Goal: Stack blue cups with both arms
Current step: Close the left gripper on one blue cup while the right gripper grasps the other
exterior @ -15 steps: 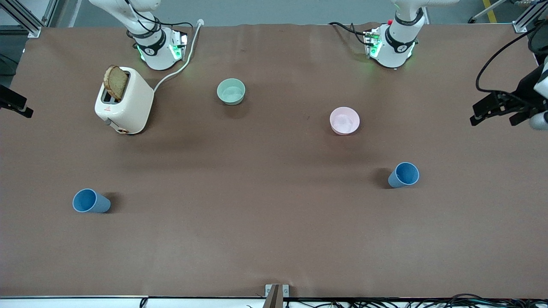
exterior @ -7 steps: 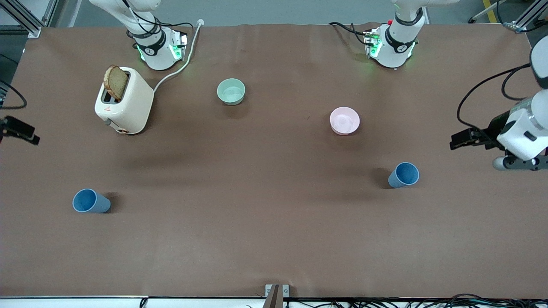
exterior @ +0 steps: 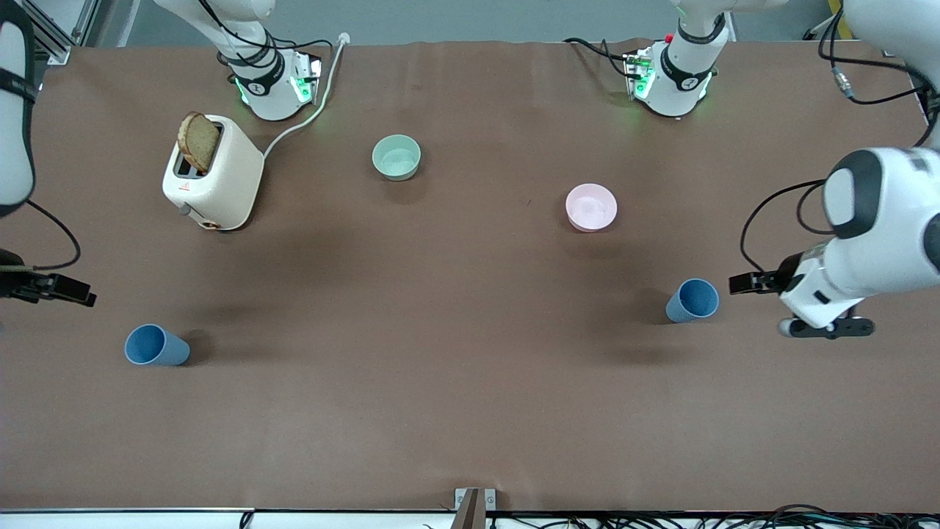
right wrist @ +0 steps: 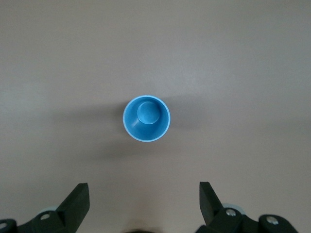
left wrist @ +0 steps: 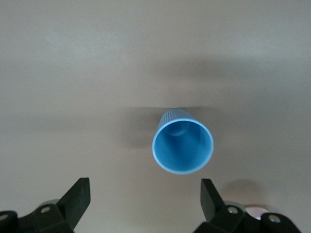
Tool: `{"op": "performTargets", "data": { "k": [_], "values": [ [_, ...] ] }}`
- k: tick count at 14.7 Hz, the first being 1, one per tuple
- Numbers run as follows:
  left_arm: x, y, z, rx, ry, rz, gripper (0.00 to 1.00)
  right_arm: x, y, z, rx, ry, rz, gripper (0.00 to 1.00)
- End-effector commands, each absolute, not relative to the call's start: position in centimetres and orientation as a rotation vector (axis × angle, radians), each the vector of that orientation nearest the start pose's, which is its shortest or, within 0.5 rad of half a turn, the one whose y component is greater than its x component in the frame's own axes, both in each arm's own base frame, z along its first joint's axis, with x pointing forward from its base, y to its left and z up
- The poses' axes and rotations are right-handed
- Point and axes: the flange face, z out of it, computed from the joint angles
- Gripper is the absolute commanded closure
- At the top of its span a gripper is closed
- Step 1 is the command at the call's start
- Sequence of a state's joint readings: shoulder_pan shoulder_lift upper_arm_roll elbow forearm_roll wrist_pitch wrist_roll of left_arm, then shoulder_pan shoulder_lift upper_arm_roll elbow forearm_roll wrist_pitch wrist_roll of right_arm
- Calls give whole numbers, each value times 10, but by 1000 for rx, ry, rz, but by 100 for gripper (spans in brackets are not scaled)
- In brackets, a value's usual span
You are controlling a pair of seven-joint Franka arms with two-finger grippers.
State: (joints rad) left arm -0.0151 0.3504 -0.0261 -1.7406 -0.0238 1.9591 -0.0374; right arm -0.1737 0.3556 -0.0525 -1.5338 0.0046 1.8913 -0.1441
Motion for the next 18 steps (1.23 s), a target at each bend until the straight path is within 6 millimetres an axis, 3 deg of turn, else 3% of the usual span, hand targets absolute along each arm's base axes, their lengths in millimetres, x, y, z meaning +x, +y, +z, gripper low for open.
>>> {"op": "performTargets", "data": {
  "k": [1,6,14,15,16,18],
  "values": [
    [616,-31,338,-3152,30,132,0,660,-154,413,-3136,130,25,0],
    [626,-28,294,-3156,18,112,0,673,-166,352,-3139,120,26,0],
    [622,-29,256,-3150,20,214,3,684,-180,288,-3149,77,-27,0],
    [622,-29,256,-3150,22,218,9,685,-180,286,-3147,80,-33,0],
    [622,-32,257,-3150,29,219,32,686,-179,279,-3128,95,-35,0],
    [621,-38,260,-3148,25,224,59,686,-179,266,-3109,121,-43,0]
  ]
}}
